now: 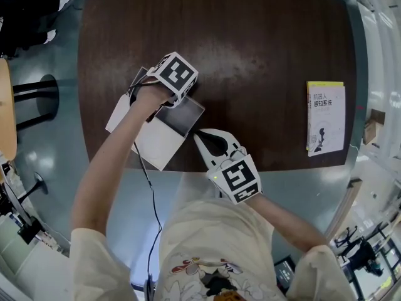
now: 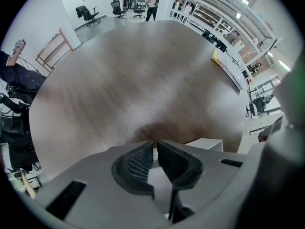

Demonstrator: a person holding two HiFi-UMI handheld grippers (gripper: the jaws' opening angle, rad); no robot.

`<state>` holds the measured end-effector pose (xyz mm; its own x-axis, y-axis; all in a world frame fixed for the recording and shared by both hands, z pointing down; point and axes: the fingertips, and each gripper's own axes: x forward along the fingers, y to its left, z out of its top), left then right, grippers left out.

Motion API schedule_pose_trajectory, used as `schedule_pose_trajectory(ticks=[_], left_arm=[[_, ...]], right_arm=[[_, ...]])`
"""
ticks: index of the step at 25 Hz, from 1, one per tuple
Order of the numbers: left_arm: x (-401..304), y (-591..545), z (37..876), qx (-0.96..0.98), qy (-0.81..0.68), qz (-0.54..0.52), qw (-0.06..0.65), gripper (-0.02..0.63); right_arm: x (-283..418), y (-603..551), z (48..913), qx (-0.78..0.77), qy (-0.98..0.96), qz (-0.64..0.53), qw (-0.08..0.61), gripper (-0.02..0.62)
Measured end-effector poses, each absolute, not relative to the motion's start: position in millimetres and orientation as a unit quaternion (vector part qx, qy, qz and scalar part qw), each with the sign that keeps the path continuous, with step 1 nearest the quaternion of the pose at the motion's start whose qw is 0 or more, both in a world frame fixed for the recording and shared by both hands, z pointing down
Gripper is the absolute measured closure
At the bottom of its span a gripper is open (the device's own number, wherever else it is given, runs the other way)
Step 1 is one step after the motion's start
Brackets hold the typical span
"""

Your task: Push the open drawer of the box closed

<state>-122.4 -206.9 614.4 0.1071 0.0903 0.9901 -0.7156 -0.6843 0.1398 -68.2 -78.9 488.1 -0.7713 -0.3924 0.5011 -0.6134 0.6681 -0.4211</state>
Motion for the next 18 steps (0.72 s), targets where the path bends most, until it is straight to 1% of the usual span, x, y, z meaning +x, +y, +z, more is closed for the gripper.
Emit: schedule_pose_trajectory(ticks=[7,13,18], left_arm=[[-126.6,-186.0,609.1,0.670,-0.215,0.628,0.332,0.571],[-145.1,-170.0,607.5,0.654,-0.225,0.643,0.328,0.571],[-145.3,-162.9,606.0,0.669,-0.230,0.621,0.337,0.571]], right_arm=[[-73.5,-76.5,487.1,0.278,-0.895,0.289,0.193,0.589],[-76.1,-75.9,489.5,0.282,-0.895,0.284,0.198,0.588],[-80.5,-71.7,491.7,0.280,-0.895,0.279,0.209,0.588]])
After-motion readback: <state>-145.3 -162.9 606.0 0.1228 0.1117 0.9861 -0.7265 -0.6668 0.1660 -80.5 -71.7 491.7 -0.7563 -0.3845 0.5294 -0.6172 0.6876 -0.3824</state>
